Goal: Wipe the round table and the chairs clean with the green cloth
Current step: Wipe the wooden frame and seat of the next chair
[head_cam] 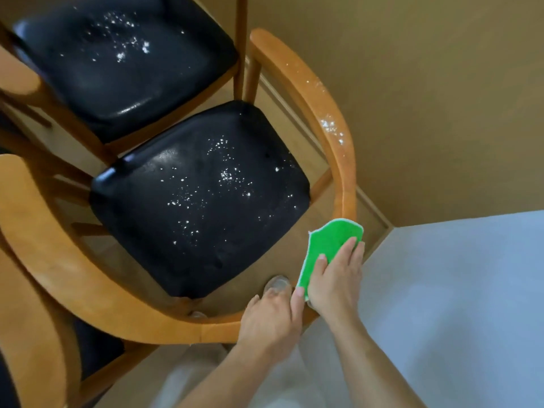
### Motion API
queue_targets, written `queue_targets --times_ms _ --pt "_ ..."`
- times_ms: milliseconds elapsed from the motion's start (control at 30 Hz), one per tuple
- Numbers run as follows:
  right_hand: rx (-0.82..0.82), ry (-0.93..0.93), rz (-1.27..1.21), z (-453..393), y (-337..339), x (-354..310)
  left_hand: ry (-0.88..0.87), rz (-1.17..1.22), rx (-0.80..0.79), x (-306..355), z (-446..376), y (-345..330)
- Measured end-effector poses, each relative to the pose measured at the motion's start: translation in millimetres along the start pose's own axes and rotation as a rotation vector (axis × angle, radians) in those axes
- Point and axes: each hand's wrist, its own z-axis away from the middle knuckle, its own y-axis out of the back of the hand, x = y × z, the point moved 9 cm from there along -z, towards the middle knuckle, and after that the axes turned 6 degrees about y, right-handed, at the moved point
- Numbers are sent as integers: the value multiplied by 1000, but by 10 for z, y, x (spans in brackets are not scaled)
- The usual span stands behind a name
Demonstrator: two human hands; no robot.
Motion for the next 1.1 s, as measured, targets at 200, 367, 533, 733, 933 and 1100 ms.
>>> queue_targets --times_ms 200,367,533,733,933,1100 --pt "-163 43 -80 -723 40 121 90 -88 -243 461 -408 -119" --pt "-208 187 -181 -1278 49 101 125 -110 -346 747 -769 -20" --pt "-104 357 -267 -1784 155 -101 202 -118 -377 996 -1195 85" --pt "-50 552 -10 -2318 227 -440 365 46 -270 1178 -1518 -62" --pt "-102 629 220 -2808 266 -968 555 247 -9 1197 -1752 4" --pt "-97 691 213 -3031 260 -1277 584 541 186 1223 -2137 261"
